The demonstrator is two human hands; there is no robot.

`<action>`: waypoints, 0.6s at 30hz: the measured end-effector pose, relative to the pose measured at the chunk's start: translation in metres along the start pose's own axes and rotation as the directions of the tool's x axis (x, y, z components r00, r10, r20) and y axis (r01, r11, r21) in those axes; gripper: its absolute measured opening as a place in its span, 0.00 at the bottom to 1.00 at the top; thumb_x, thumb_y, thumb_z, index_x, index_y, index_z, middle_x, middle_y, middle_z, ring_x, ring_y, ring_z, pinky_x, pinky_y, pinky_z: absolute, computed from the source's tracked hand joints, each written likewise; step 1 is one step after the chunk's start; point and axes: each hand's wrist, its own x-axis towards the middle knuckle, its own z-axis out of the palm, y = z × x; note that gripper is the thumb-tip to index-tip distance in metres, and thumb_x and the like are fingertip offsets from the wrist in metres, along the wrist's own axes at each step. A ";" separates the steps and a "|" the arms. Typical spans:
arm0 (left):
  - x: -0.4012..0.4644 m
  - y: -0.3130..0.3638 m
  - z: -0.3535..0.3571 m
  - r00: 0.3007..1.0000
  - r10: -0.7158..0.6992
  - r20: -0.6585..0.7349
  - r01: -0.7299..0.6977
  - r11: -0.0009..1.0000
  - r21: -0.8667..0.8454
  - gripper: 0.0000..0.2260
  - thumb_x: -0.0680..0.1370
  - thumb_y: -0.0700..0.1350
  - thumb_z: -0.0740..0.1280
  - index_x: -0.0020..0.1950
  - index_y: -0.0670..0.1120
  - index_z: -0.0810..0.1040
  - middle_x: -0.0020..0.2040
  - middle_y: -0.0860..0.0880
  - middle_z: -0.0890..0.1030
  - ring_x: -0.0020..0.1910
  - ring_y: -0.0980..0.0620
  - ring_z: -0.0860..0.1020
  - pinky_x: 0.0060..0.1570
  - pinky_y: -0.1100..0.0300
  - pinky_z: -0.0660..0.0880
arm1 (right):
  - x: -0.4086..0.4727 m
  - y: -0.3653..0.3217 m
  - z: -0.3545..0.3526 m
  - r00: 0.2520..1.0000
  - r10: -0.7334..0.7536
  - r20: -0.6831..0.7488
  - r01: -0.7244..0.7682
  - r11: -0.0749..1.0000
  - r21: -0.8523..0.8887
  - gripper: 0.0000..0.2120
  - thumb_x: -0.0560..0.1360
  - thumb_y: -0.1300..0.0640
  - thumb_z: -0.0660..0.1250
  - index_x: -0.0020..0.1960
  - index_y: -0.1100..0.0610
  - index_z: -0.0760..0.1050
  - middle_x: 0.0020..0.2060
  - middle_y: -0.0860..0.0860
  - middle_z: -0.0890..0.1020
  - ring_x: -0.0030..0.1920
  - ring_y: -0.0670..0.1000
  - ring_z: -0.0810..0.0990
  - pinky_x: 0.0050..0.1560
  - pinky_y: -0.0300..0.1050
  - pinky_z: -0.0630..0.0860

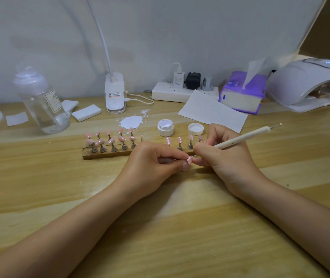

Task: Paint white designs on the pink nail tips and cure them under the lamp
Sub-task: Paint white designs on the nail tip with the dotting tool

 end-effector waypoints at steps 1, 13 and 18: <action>0.000 0.000 0.000 1.000 -0.001 -0.001 0.001 1.000 -0.002 0.08 0.69 0.36 0.72 0.41 0.50 0.84 0.34 0.57 0.84 0.36 0.66 0.78 0.42 0.72 0.75 | 0.000 0.000 0.000 1.000 -0.001 0.000 0.001 1.000 0.000 0.18 0.68 0.74 0.65 0.28 0.58 0.61 0.20 0.44 0.65 0.21 0.39 0.69 0.28 0.33 0.75; 0.001 0.000 0.000 1.000 0.004 0.002 -0.004 1.000 0.010 0.08 0.69 0.37 0.73 0.41 0.49 0.84 0.33 0.59 0.83 0.35 0.67 0.78 0.40 0.74 0.74 | 0.000 0.000 0.000 1.000 0.001 0.013 -0.002 1.000 0.004 0.18 0.68 0.74 0.65 0.28 0.59 0.61 0.20 0.44 0.65 0.22 0.38 0.71 0.27 0.32 0.74; 0.001 -0.001 0.000 1.000 -0.002 0.003 0.002 1.000 0.000 0.08 0.69 0.36 0.72 0.41 0.49 0.84 0.34 0.58 0.83 0.36 0.65 0.79 0.43 0.71 0.75 | 0.001 0.001 0.000 1.000 0.002 0.013 -0.002 1.000 0.011 0.18 0.68 0.74 0.64 0.28 0.58 0.61 0.20 0.43 0.65 0.23 0.37 0.72 0.28 0.33 0.75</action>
